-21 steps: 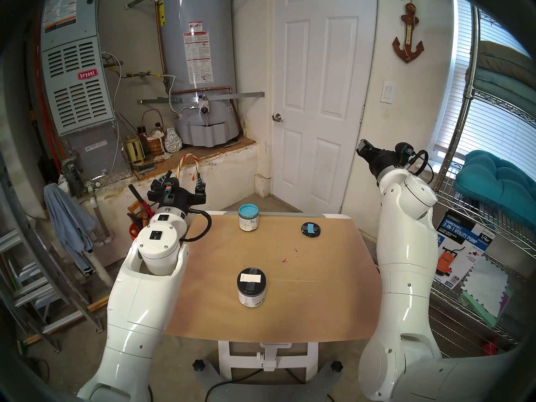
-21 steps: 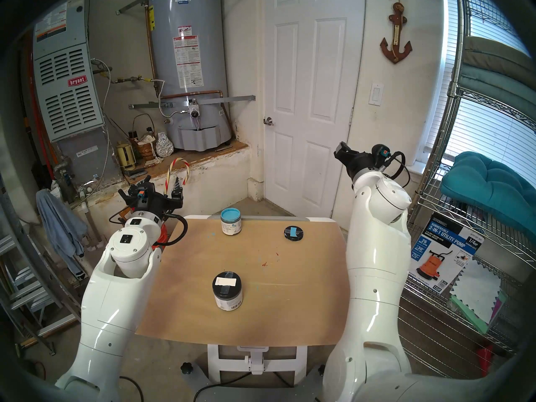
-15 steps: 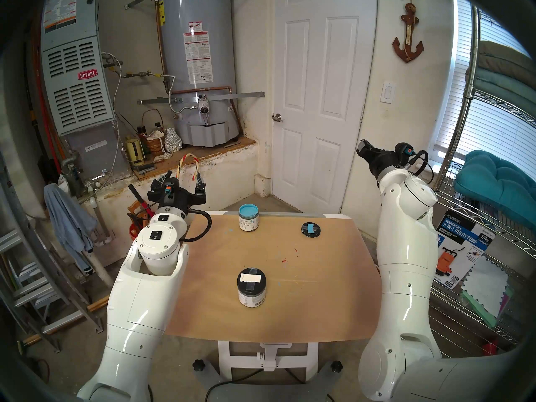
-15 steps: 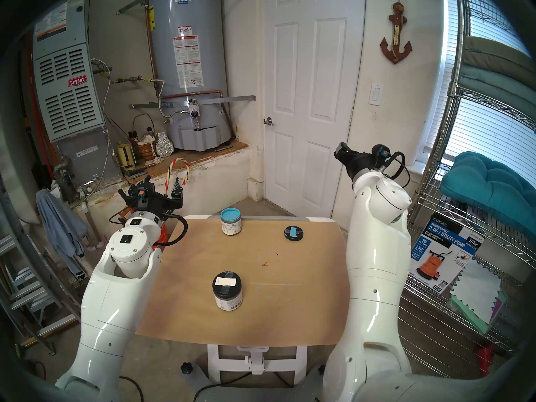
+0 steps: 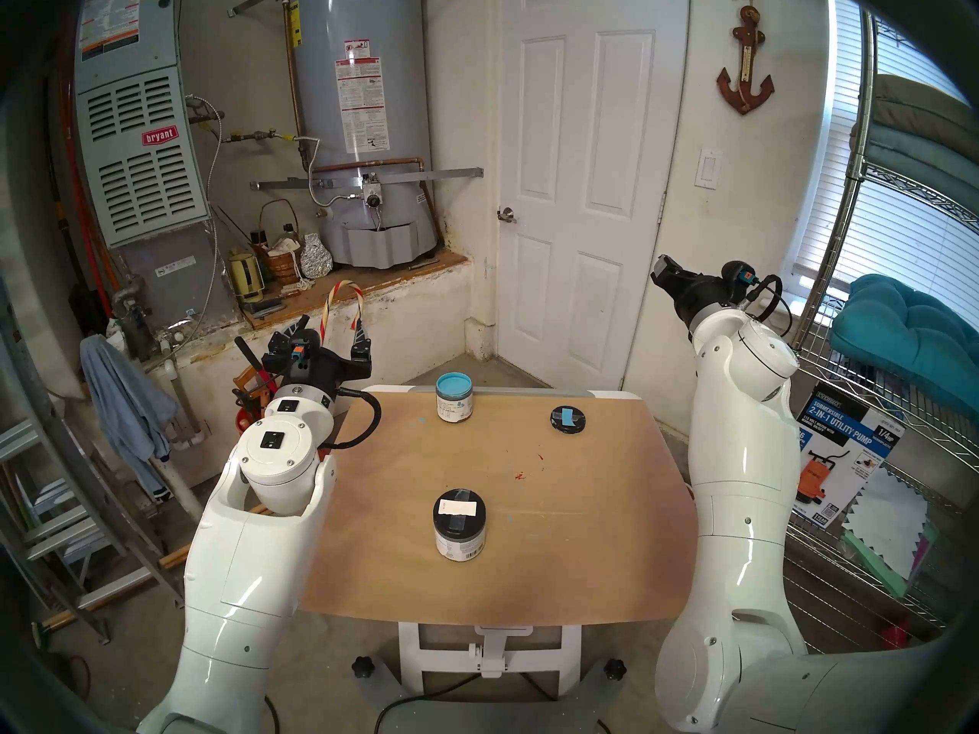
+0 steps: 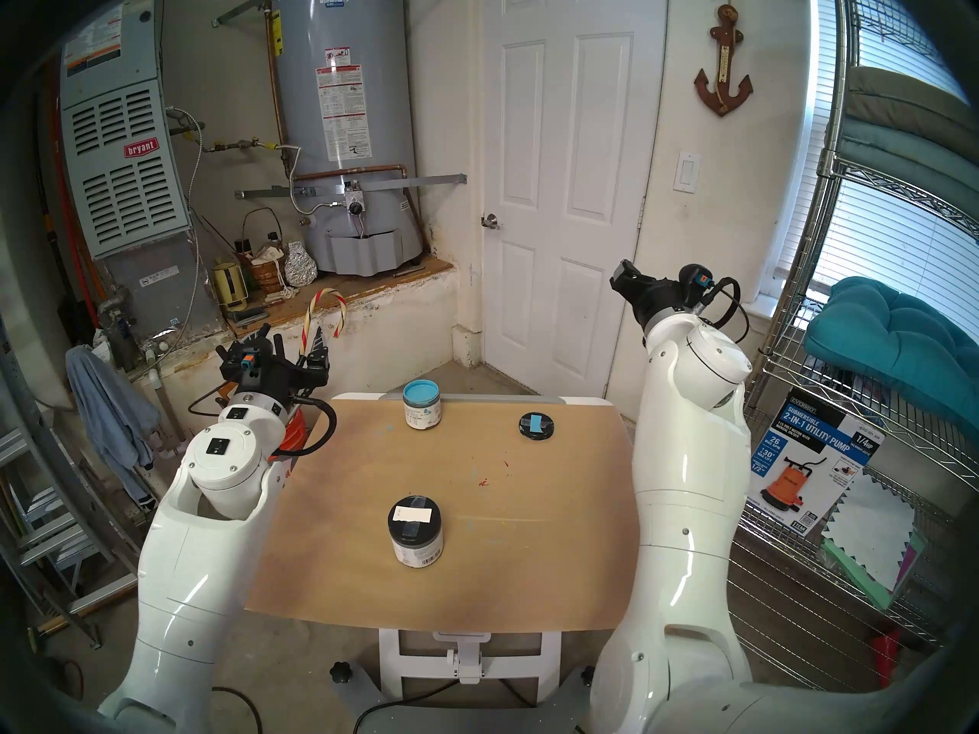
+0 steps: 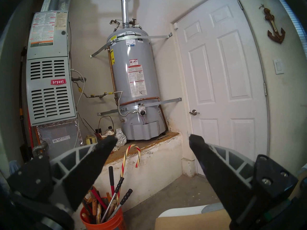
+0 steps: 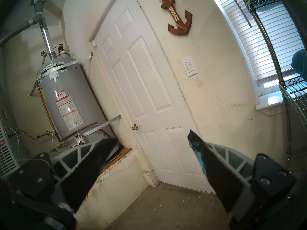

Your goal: Open paint jar

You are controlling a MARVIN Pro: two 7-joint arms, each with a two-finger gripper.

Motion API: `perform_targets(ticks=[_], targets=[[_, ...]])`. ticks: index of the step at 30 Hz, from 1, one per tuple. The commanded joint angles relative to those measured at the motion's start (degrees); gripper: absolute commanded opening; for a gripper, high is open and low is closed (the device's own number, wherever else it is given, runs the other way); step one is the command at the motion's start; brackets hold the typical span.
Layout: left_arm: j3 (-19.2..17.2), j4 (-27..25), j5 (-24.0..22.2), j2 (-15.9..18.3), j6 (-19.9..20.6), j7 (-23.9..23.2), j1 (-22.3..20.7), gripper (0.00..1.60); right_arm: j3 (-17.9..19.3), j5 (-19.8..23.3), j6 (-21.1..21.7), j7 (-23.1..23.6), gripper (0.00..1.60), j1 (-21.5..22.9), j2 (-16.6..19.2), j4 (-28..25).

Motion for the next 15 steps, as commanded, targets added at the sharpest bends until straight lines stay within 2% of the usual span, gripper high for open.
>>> perform_targets(ticks=[1,3,5,9,11,15], targets=[[-2.4,-6.3,-0.1,2.1,-0.7,-0.9,6.1,1.6,-0.3,0.0,-0.2,0.0,1.6,0.9,0.0,-1.0],[-4.1,-7.6,-1.6,2.0,-1.3,-1.4,7.2,1.6,-0.3,0.0,-0.2,0.0,1.6,0.9,0.0,-1.0],[-4.8,-9.5,-1.6,3.5,-1.4,-3.2,9.1,1.6,-0.3,0.0,-0.2,0.0,1.6,0.9,0.0,-0.9],[-6.3,-12.9,-2.9,4.4,-1.9,-6.1,12.9,1.6,-0.3,0.0,-0.2,0.0,1.6,0.9,0.1,-0.9],[-7.2,-13.9,-5.3,3.3,-2.7,-7.4,14.1,1.6,-0.3,0.1,-0.2,0.0,1.6,0.9,0.1,-0.9],[-8.6,-16.6,-7.1,3.4,-2.6,-10.3,17.0,1.6,-0.3,0.1,-0.2,0.1,1.6,0.9,0.1,-0.8]])
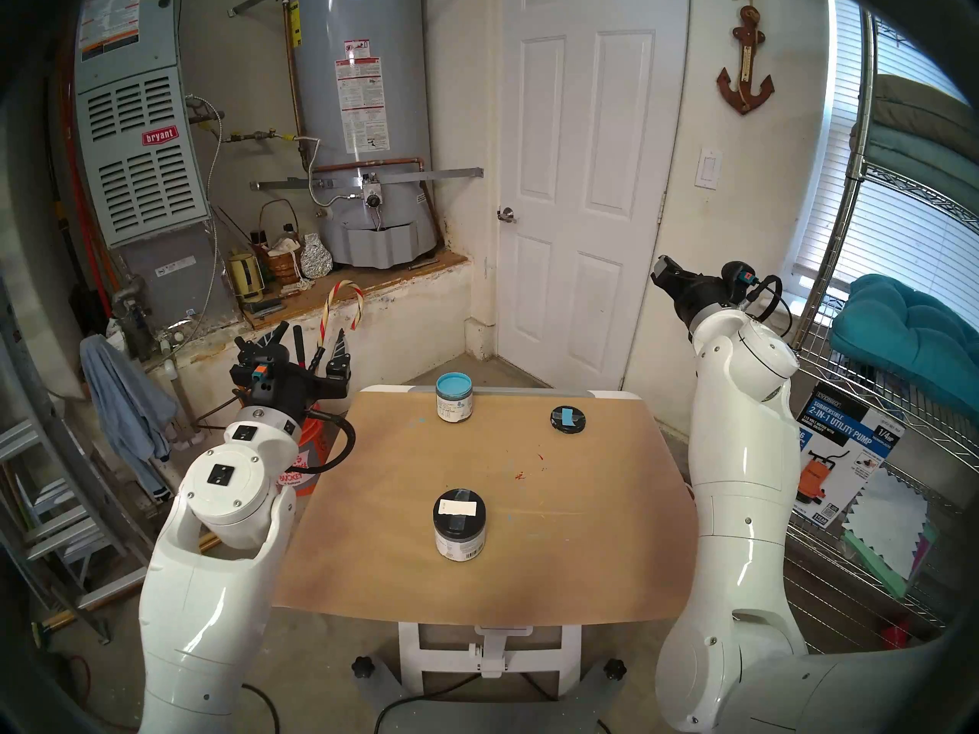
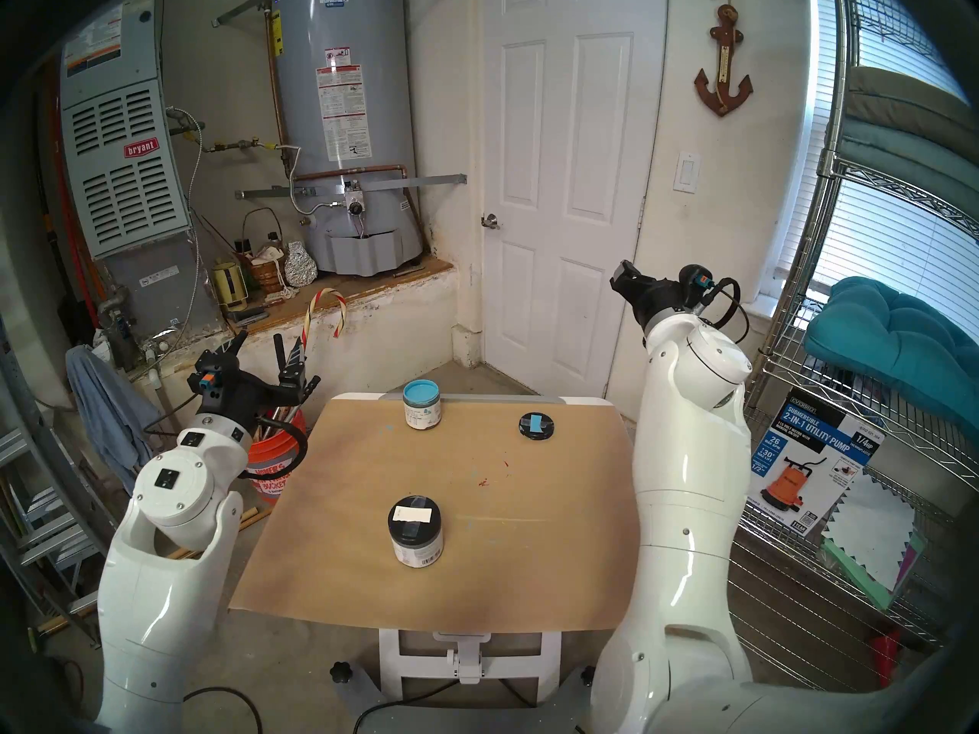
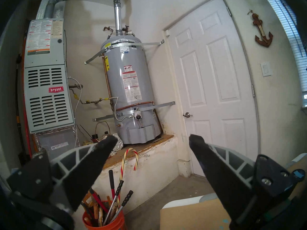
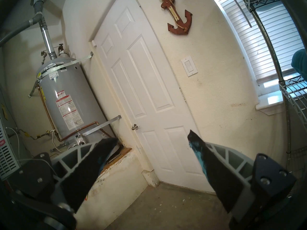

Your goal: Open paint jar

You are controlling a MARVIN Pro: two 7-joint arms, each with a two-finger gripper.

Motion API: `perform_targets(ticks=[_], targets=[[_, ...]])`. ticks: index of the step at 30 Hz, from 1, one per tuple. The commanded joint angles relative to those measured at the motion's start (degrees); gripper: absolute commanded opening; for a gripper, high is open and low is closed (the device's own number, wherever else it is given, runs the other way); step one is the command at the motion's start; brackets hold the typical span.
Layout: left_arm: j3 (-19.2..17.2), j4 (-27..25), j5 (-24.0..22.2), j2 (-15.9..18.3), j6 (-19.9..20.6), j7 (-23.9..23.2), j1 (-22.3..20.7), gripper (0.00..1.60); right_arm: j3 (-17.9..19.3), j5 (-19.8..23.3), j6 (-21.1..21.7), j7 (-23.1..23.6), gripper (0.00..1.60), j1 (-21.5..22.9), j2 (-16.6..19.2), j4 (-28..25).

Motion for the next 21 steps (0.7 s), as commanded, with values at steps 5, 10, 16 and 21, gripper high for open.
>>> perform_targets(ticks=[5,10,16,21], targets=[[-5.0,-9.0,-3.3,1.6,0.9,-7.1,9.5,1.6,-0.3,0.1,-0.2,0.1,1.6,0.9,0.1,-0.8],[-8.1,-9.7,-4.5,1.3,2.1,-11.2,13.4,1.6,-0.3,0.1,-0.3,0.1,1.6,0.9,0.1,-0.8],[-12.9,-12.9,-7.1,0.5,3.2,-16.4,17.8,1.6,-0.3,0.2,-0.3,0.1,1.6,0.9,0.2,-0.7],[-15.5,-13.7,-9.0,0.0,4.9,-22.4,21.5,1.6,-0.3,0.2,-0.3,0.1,1.6,1.0,0.2,-0.7]])
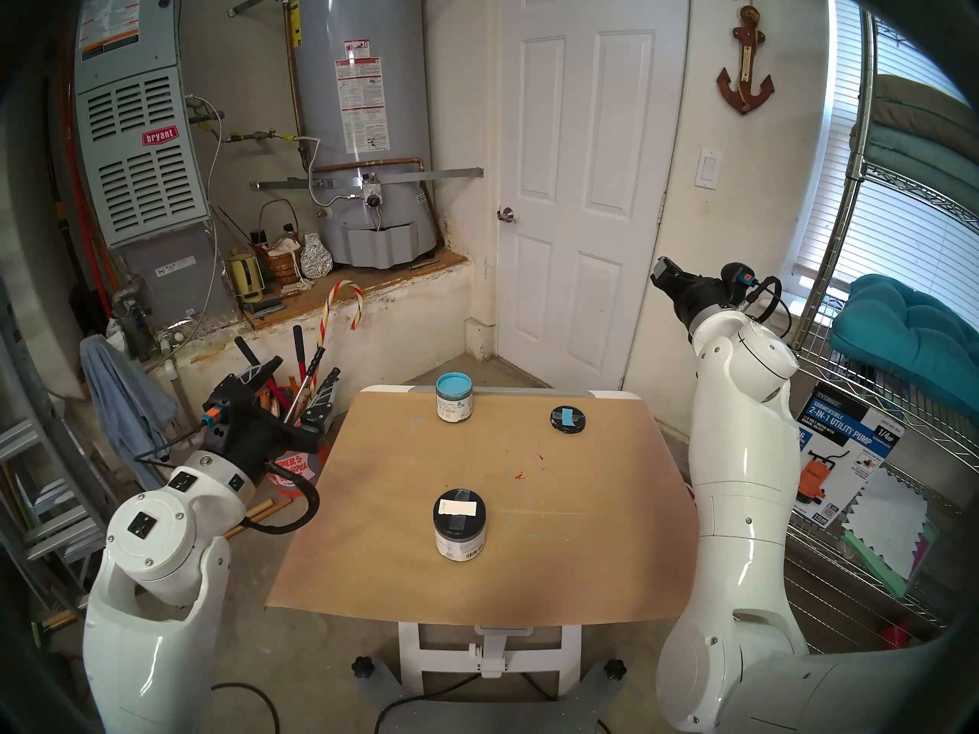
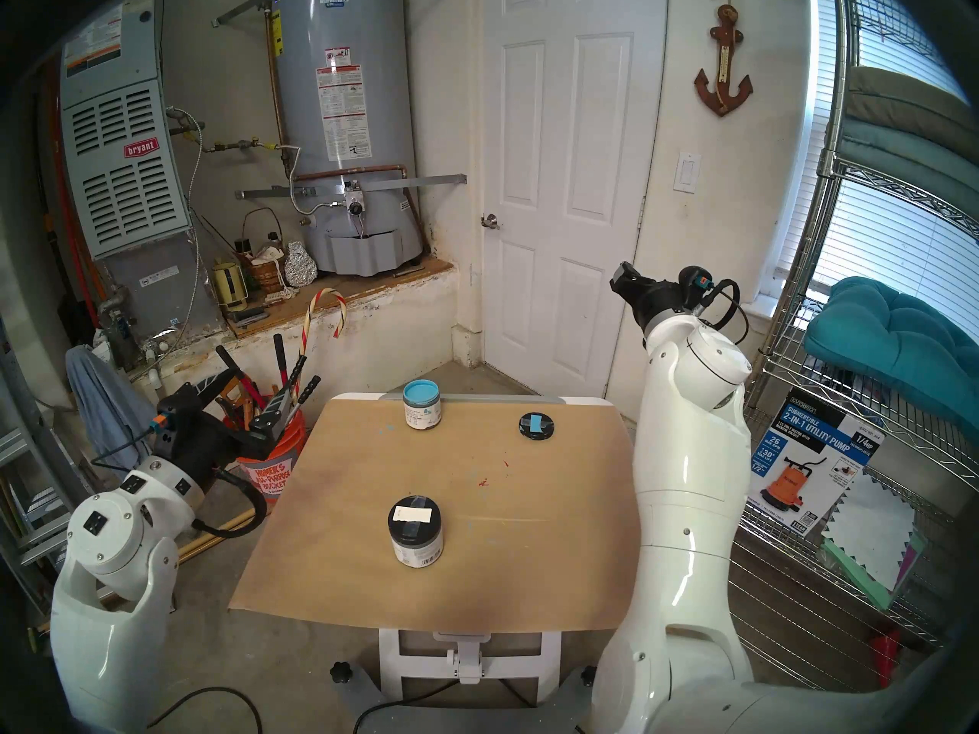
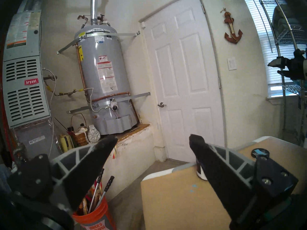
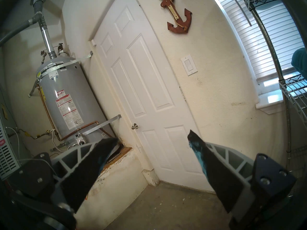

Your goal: Open paint jar

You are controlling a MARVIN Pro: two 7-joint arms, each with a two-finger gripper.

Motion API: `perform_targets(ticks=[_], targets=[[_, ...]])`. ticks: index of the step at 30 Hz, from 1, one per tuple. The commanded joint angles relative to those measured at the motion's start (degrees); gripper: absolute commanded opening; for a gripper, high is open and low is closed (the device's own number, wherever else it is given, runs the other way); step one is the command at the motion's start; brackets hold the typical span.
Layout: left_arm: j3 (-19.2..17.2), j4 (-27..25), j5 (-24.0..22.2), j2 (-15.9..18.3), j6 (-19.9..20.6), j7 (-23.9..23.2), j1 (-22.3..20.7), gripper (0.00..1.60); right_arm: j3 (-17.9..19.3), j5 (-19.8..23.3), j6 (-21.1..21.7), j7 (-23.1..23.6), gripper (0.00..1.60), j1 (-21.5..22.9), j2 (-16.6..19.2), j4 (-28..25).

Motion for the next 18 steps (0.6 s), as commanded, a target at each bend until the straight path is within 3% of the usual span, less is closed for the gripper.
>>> perform_targets(ticks=[1,9,15,18], targets=[[-4.0,-3.1,-2.8,-0.9,1.6,-6.9,6.6,1.6,-0.3,0.0,-0.3,0.0,1.6,1.0,0.0,-1.1],[-7.4,-1.9,-3.1,-0.6,3.1,-16.0,12.5,1.6,-0.4,0.0,-0.3,0.0,1.6,1.0,0.0,-1.2],[-8.5,-0.8,-4.5,4.5,-1.1,-22.6,16.8,1.6,-0.4,-0.1,-0.3,-0.2,1.6,0.9,0.0,-1.4],[-8.8,1.0,-5.7,5.6,-2.5,-26.6,15.9,1.6,-0.4,-0.1,-0.3,-0.3,1.6,0.9,0.0,-1.4]])
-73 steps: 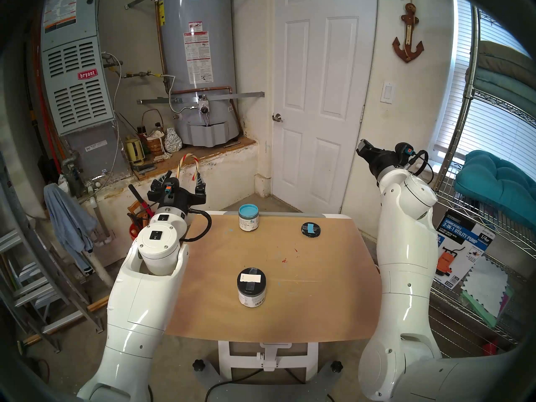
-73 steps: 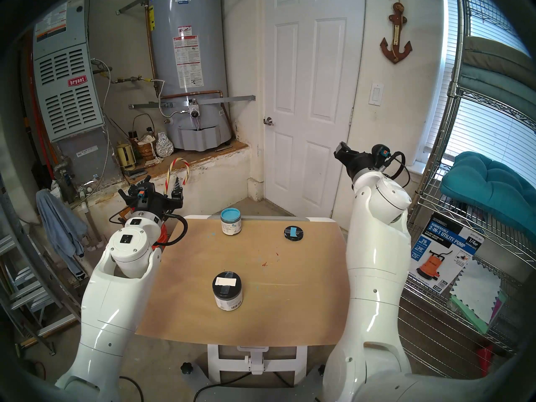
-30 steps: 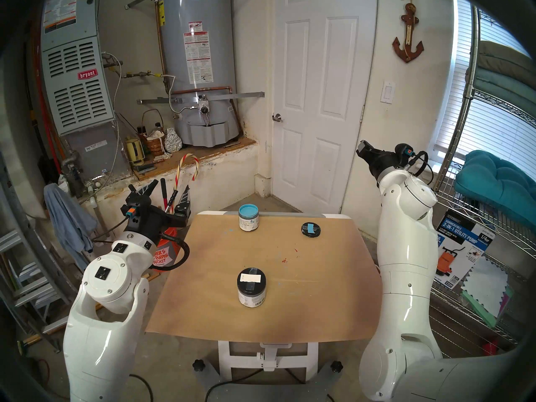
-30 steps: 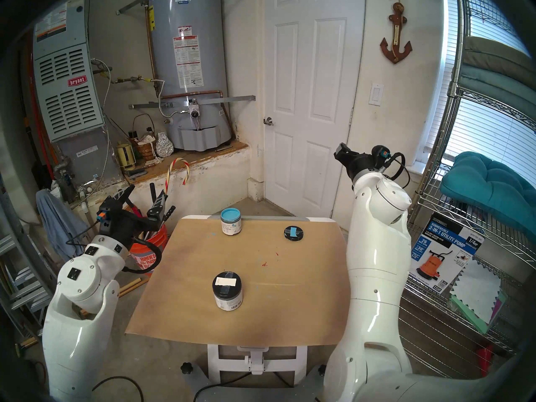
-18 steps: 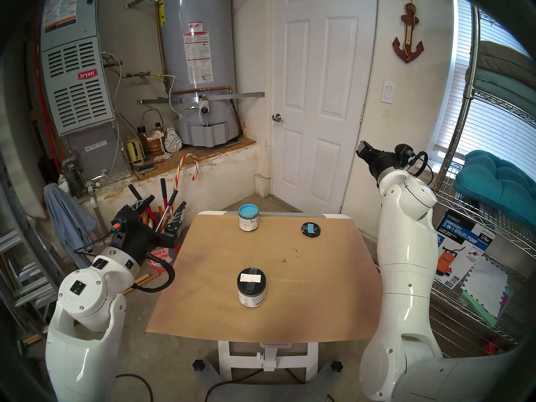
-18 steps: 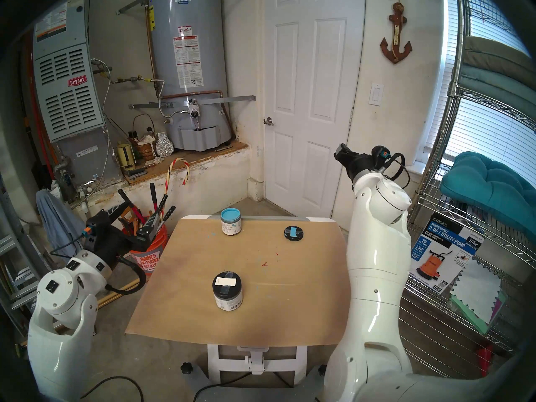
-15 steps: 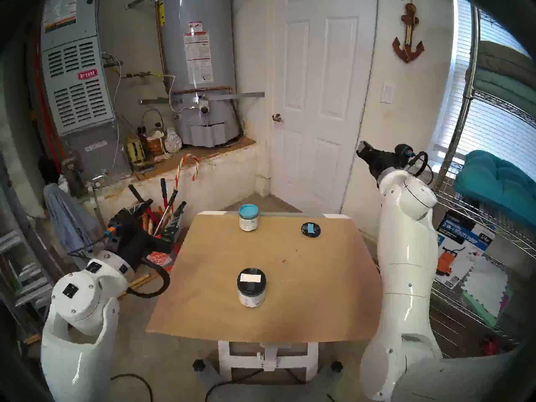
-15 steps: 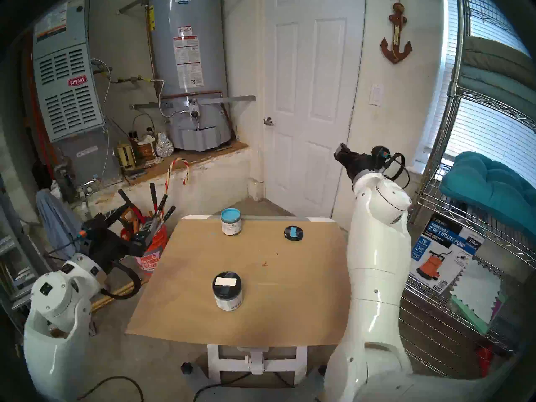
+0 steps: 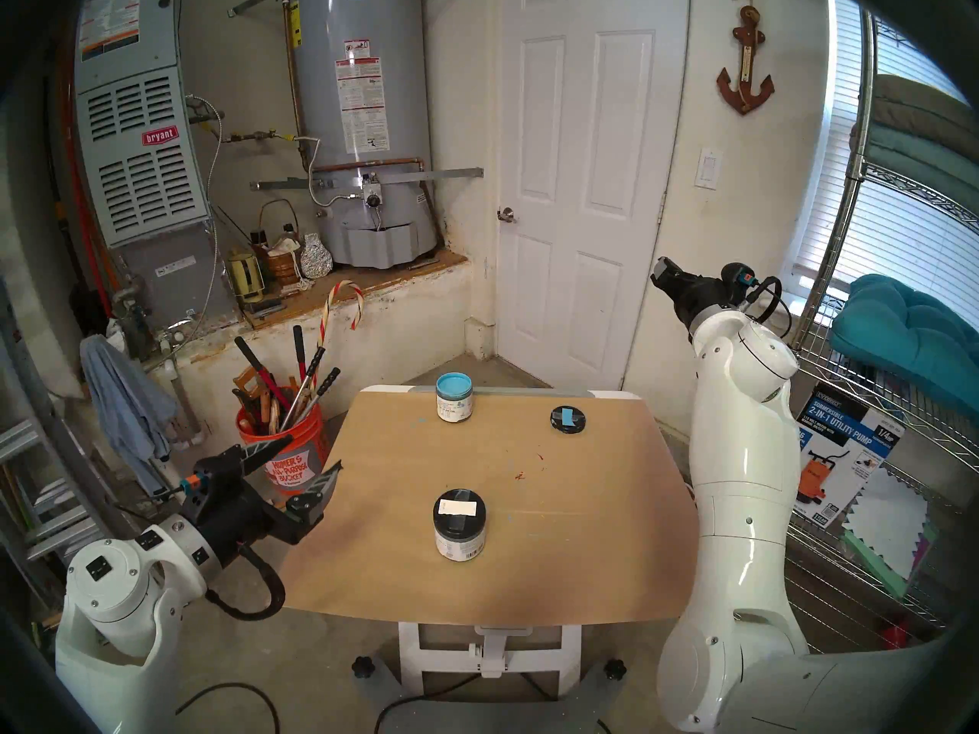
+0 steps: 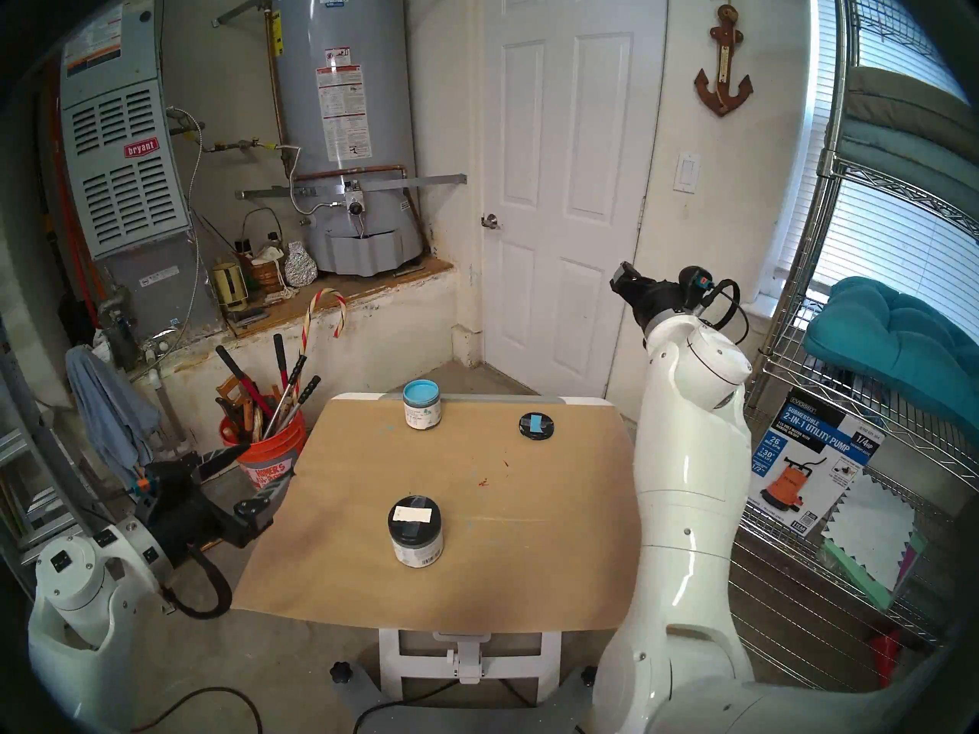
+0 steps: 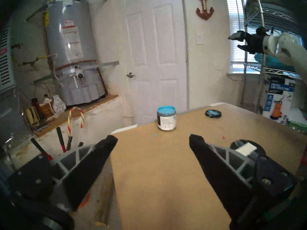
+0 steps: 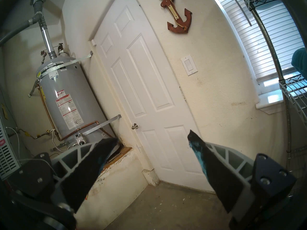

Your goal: Open paint jar

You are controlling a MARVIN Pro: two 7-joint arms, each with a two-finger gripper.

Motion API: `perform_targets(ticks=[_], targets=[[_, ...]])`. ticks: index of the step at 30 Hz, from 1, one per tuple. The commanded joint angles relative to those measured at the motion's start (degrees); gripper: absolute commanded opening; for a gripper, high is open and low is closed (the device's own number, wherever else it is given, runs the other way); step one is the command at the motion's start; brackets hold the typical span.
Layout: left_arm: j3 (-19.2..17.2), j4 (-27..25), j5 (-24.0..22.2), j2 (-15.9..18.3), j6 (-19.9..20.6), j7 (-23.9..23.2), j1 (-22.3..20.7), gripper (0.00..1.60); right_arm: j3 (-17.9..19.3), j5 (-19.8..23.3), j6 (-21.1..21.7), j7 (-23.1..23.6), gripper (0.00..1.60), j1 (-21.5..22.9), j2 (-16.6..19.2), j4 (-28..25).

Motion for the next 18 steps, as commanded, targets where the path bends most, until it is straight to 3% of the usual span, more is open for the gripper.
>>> perform_targets(ticks=[1,5,12,18], targets=[[-1.2,2.0,-2.6,5.6,-4.5,-7.1,2.8,1.6,-0.4,-0.2,-0.3,-0.2,1.6,0.9,-0.1,-1.4],[0.4,4.5,-1.9,6.2,-5.5,-9.8,0.5,1.6,-0.4,-0.2,-0.2,-0.3,1.6,0.9,-0.2,-1.5],[5.4,8.0,-0.2,6.2,-6.4,-9.1,-4.5,1.6,-0.4,-0.2,-0.2,-0.3,1.6,0.9,-0.1,-1.4],[4.0,6.3,-2.4,6.3,-6.4,-11.2,-3.9,1.6,-0.4,-0.2,-0.2,-0.3,1.6,0.9,-0.1,-1.5]])
